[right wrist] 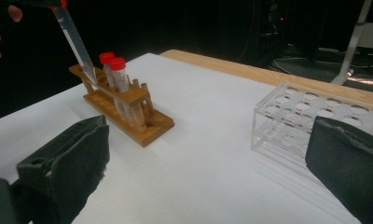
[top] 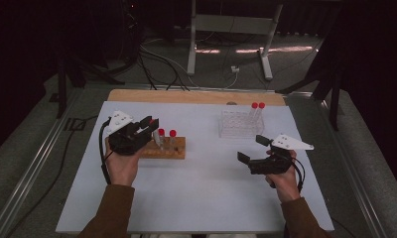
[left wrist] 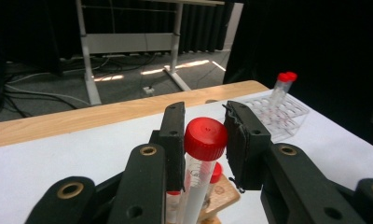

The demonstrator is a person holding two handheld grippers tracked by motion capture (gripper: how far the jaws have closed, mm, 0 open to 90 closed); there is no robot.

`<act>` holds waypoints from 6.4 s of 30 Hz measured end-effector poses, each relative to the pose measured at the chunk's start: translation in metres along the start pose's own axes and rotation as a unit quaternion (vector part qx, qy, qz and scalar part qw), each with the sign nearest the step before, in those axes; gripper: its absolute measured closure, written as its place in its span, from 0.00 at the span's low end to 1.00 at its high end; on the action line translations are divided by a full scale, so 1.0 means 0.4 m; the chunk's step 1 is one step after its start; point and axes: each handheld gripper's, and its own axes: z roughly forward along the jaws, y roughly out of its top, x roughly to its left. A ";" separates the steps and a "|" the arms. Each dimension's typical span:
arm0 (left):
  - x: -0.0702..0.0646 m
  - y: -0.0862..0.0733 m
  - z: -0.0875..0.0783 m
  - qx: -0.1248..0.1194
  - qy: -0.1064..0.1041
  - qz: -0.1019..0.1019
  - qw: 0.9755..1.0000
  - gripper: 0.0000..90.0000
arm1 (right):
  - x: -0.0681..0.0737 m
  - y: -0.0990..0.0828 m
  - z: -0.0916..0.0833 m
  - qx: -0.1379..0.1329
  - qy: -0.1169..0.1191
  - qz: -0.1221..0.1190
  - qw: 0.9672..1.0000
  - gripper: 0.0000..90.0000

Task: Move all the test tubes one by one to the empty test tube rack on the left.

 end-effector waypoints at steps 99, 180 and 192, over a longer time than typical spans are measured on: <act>0.060 -0.173 -0.110 -0.027 0.031 -0.040 0.998 0.01 | -0.105 0.079 -0.024 -0.028 -0.096 0.005 0.995 0.01; 0.082 -0.179 -0.130 -0.041 0.049 -0.060 0.996 0.01 | -0.318 0.102 0.146 -0.011 -0.239 0.012 0.971 0.83; 0.077 -0.181 -0.124 -0.036 0.048 -0.058 0.996 0.01 | -0.279 0.136 0.084 -0.043 -0.208 0.003 0.977 0.83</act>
